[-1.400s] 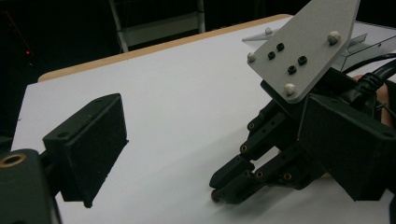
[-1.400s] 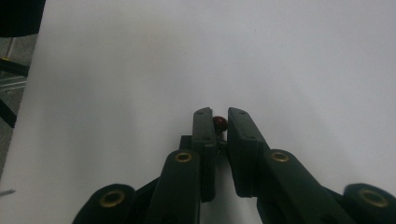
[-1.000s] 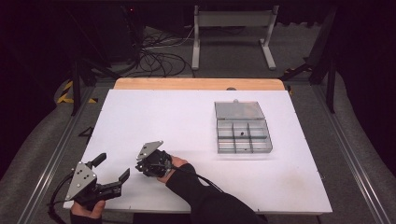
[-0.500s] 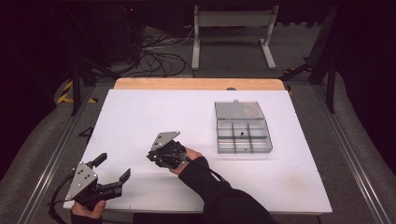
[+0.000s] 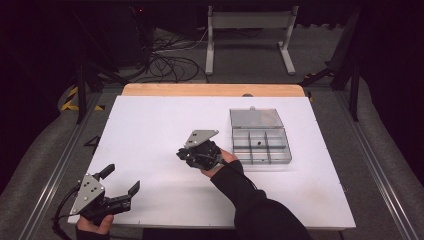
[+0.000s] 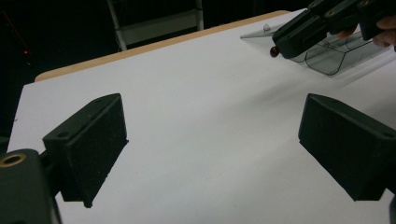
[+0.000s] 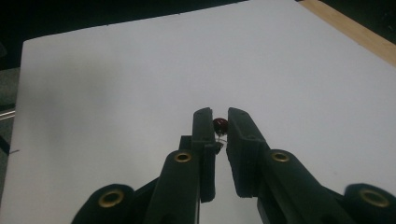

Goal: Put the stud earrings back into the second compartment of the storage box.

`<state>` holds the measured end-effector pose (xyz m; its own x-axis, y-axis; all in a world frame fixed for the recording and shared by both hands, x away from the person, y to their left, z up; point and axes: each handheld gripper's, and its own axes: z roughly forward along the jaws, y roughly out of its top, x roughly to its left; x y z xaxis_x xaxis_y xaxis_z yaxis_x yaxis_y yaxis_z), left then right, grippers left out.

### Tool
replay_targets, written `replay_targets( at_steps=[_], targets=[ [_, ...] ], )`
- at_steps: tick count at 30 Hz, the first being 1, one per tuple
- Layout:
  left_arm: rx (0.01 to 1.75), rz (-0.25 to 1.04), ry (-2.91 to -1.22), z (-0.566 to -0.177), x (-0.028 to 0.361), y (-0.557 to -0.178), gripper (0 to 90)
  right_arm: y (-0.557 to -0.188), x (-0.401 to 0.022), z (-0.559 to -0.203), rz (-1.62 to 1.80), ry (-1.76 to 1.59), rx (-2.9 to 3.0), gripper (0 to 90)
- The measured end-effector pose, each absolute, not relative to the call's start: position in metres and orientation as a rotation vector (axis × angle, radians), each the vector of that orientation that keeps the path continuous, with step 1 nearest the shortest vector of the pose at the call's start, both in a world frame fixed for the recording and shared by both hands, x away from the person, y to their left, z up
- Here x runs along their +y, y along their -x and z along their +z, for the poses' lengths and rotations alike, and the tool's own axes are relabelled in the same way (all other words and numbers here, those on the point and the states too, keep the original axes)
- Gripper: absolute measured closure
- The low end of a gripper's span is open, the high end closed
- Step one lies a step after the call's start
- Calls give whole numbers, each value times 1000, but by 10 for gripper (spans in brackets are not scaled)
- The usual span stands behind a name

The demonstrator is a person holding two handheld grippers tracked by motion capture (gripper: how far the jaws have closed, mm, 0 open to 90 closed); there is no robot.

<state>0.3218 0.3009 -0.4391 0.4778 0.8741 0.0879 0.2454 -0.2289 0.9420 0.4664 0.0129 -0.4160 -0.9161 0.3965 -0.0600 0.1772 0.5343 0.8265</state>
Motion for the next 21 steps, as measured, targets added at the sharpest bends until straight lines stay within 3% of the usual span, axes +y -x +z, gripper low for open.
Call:
replay_targets(
  at_steps=[21],
  targets=[
    [958,797,-1746,-440,299,-322,83,-492,-90,-400,1251,-725,2366,821]
  ],
)
